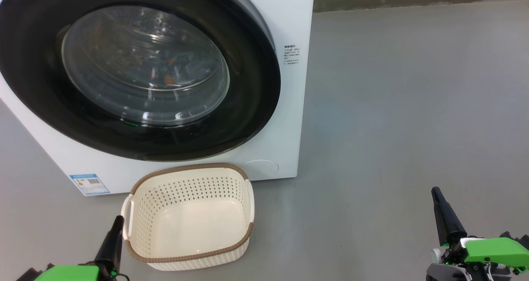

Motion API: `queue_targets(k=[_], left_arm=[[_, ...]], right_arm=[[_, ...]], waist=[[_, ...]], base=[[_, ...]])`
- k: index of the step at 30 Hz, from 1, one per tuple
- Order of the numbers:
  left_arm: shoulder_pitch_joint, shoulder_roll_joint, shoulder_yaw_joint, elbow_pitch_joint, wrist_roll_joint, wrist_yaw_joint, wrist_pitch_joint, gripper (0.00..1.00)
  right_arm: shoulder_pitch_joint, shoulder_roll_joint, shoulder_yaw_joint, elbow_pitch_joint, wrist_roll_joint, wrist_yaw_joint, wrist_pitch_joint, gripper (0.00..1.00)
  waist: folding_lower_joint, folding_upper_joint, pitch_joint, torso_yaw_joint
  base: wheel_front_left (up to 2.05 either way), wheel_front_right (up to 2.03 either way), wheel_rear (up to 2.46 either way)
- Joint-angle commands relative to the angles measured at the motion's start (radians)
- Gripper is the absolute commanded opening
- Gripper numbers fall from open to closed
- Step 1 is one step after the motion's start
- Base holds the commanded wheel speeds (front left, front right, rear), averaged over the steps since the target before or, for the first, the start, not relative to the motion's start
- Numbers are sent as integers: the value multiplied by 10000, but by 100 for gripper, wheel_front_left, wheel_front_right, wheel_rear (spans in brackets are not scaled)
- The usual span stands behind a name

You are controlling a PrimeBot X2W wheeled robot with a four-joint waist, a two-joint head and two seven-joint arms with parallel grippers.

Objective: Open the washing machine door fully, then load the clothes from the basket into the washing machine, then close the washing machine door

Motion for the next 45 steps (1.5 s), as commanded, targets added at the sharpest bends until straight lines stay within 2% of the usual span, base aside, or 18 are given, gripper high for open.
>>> queue_targets(k=[1, 45], left_arm=[[-422, 108, 358, -194, -12, -29, 50, 0], [-423, 98, 372, -194, 0, -29, 62, 0]], right_arm=[[-101, -35, 244, -309, 107, 16, 77, 0], [-101, -35, 245, -309, 108, 16, 76, 0]], waist=[[-1, -1, 0, 0], [-1, -1, 0, 0]], base=[[0, 0, 0], [0, 0, 0]])
